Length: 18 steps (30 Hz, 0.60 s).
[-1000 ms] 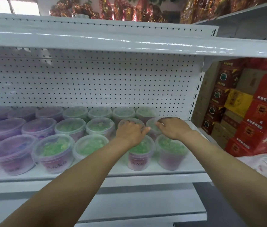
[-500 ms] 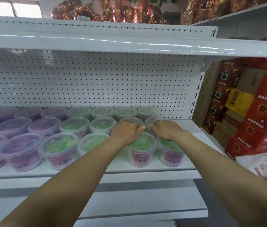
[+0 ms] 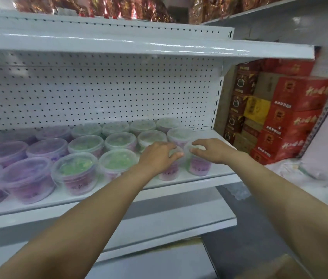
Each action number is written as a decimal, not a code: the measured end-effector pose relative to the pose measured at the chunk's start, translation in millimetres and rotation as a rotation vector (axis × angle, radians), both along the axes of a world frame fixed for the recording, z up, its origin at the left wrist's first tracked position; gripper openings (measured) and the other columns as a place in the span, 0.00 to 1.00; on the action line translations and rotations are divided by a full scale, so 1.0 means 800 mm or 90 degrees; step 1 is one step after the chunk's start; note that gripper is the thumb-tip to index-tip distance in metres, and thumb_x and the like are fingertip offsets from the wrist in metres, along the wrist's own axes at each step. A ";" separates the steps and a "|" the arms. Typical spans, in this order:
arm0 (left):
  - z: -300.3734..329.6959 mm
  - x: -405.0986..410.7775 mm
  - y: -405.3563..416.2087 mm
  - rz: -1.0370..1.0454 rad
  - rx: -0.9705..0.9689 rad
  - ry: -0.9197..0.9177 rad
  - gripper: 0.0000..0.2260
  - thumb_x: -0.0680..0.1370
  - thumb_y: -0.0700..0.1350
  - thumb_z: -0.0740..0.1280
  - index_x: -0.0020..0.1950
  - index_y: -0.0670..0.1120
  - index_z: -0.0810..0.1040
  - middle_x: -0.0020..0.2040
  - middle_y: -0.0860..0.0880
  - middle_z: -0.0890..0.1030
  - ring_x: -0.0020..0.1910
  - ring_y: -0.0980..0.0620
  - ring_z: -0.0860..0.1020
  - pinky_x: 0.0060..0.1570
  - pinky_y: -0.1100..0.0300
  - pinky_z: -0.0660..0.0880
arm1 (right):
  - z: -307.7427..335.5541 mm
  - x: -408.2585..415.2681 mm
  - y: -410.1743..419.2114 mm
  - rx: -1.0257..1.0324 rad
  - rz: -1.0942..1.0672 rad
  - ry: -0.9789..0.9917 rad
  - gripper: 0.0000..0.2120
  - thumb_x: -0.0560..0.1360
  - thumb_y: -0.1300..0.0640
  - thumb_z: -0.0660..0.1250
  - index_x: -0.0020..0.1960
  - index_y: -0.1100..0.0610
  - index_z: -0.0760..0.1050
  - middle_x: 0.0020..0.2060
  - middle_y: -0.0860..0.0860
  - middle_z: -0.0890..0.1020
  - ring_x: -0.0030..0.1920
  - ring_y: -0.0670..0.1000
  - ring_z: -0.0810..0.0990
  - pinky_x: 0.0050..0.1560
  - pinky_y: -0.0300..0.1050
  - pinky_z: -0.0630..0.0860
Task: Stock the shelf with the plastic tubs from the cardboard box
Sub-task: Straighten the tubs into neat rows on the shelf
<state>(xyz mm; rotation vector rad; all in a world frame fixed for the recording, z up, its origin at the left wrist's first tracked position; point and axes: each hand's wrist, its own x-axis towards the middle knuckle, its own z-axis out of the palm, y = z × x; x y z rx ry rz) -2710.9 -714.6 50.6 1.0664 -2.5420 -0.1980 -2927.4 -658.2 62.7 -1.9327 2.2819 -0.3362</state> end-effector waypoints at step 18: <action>-0.016 -0.023 0.052 0.192 -0.085 -0.089 0.14 0.76 0.52 0.66 0.58 0.48 0.79 0.55 0.44 0.81 0.56 0.43 0.78 0.49 0.55 0.72 | -0.029 -0.024 0.037 -0.062 0.067 0.046 0.22 0.79 0.46 0.66 0.72 0.48 0.72 0.69 0.52 0.76 0.66 0.56 0.74 0.63 0.48 0.72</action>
